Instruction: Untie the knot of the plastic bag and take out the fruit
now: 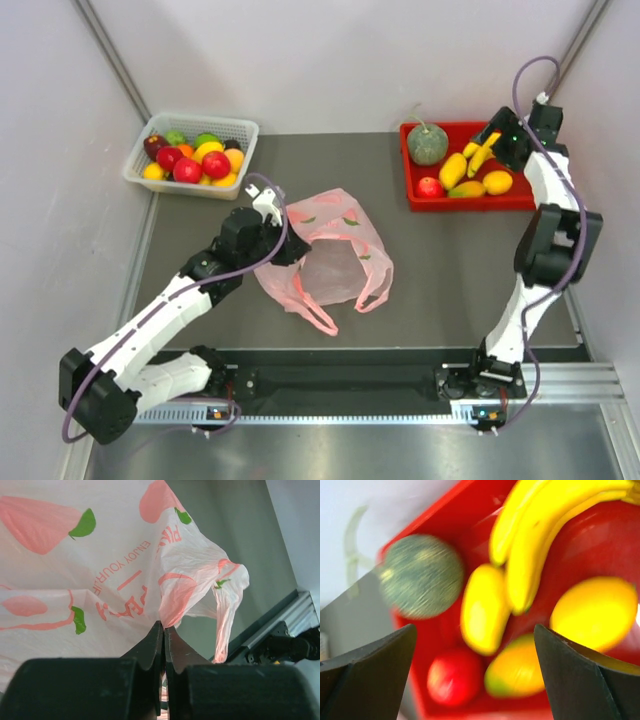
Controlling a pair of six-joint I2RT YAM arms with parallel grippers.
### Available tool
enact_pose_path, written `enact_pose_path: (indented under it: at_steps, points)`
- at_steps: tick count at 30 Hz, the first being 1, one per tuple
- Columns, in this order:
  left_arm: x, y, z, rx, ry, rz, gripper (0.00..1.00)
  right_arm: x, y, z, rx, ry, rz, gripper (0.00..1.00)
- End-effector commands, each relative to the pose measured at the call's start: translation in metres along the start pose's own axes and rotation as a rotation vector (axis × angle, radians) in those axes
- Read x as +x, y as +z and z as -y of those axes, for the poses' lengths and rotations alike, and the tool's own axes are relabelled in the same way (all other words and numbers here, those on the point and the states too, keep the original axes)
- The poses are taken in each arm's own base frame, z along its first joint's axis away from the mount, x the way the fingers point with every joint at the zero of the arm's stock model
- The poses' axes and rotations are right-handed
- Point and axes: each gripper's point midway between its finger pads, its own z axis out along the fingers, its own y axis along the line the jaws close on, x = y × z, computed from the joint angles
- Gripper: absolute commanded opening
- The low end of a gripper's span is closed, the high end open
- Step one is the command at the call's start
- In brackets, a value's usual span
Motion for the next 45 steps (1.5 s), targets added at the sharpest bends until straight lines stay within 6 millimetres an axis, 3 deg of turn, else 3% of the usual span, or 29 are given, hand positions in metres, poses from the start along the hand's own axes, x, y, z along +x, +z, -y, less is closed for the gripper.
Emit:
enact_pose_path:
  at_steps: [1,2,3,4,5,6,7,8,10,11,13,14,19,21,22,24,25,27,30,31,33,34,36,38,39,42,43,45]
  points:
    - [-0.034,-0.013,0.008,-0.015,0.010,0.126,0.06,-0.047,-0.129,-0.103,-0.222,-0.134,0.234,1.00]
    - [-0.039,-0.016,0.009,-0.020,0.008,0.150,0.06,-0.012,-0.130,-0.108,-0.233,-0.156,0.177,1.00]
    - [-0.044,-0.018,0.008,-0.028,0.005,0.176,0.07,0.001,-0.142,-0.116,-0.249,-0.198,0.173,1.00]
    - [-0.049,-0.020,0.009,-0.031,0.003,0.194,0.07,0.004,-0.178,-0.135,-0.299,-0.238,0.218,0.99]
    - [-0.053,-0.022,0.011,-0.032,0.002,0.206,0.07,0.043,-0.180,-0.140,-0.334,-0.270,0.150,1.00]
    - [-0.057,-0.024,0.012,-0.035,0.000,0.217,0.07,0.057,-0.192,-0.145,-0.360,-0.300,0.149,1.00]
    - [-0.058,-0.024,0.013,-0.032,0.002,0.215,0.06,0.060,-0.224,-0.155,-0.401,-0.319,0.197,1.00]
    - [-0.062,-0.025,0.016,-0.025,0.005,0.221,0.04,0.101,-0.228,-0.162,-0.456,-0.353,0.124,1.00]
    - [-0.063,-0.022,0.018,-0.019,0.011,0.208,0.00,0.128,-0.263,-0.168,-0.541,-0.383,0.134,1.00]
    - [-0.066,-0.022,0.023,-0.006,0.016,0.207,0.00,0.149,-0.282,-0.182,-0.629,-0.415,0.104,1.00]
    - [-0.065,-0.018,0.026,0.006,0.018,0.184,0.00,0.167,-0.323,-0.193,-0.742,-0.463,0.126,1.00]
    - [-0.067,-0.018,0.031,0.022,0.020,0.181,0.00,0.190,-0.332,-0.197,-0.787,-0.482,0.083,0.98]
    - [-0.063,-0.003,0.050,0.118,-0.020,0.118,0.00,0.247,-0.368,-0.207,-0.937,-0.541,-0.031,0.79]
    - [-0.062,0.002,0.056,0.146,-0.049,0.098,0.00,0.259,-0.366,-0.210,-0.944,-0.550,-0.057,0.68]
    - [-0.062,0.006,0.058,0.155,-0.054,0.089,0.00,0.273,-0.362,-0.211,-0.950,-0.565,-0.097,0.56]
    - [-0.060,0.009,0.064,0.173,-0.056,0.075,0.00,0.280,-0.352,-0.214,-0.924,-0.557,-0.104,0.41]
    - [-0.060,0.010,0.068,0.179,-0.052,0.070,0.00,0.295,-0.345,-0.217,-0.925,-0.572,-0.143,0.36]
    - [-0.063,0.010,0.072,0.188,-0.047,0.076,0.00,0.304,-0.332,-0.223,-0.902,-0.582,-0.147,0.36]
    - [-0.067,0.010,0.079,0.202,-0.040,0.080,0.00,0.338,-0.297,-0.229,-0.844,-0.608,-0.243,0.31]
    - [-0.069,0.009,0.082,0.211,-0.040,0.084,0.00,0.348,-0.294,-0.233,-0.848,-0.618,-0.262,0.31]
    - [-0.067,0.011,0.085,0.221,-0.036,0.071,0.00,0.357,-0.275,-0.236,-0.803,-0.611,-0.261,0.29]
    - [-0.070,0.010,0.088,0.229,-0.035,0.076,0.00,0.366,-0.255,-0.229,-0.728,-0.599,-0.276,0.27]
    - [-0.068,0.012,0.095,0.252,-0.032,0.064,0.00,0.376,-0.231,-0.219,-0.643,-0.577,-0.290,0.20]
    - [-0.066,0.013,0.101,0.271,-0.015,0.057,0.01,0.377,-0.216,-0.210,-0.578,-0.534,-0.263,0.19]
    - [-0.062,0.016,0.101,0.271,-0.006,0.043,0.08,0.380,-0.212,-0.207,-0.565,-0.528,-0.267,0.19]
    - [-0.059,0.016,0.079,0.163,0.006,0.054,0.79,0.378,-0.211,-0.203,-0.546,-0.496,-0.245,0.23]
    - [-0.059,0.016,0.060,0.070,0.006,0.084,0.99,0.375,-0.208,-0.197,-0.514,-0.495,-0.232,0.24]
    - [-0.064,0.002,0.045,-0.006,0.011,0.143,0.99,0.366,-0.211,-0.191,-0.485,-0.489,-0.202,0.30]
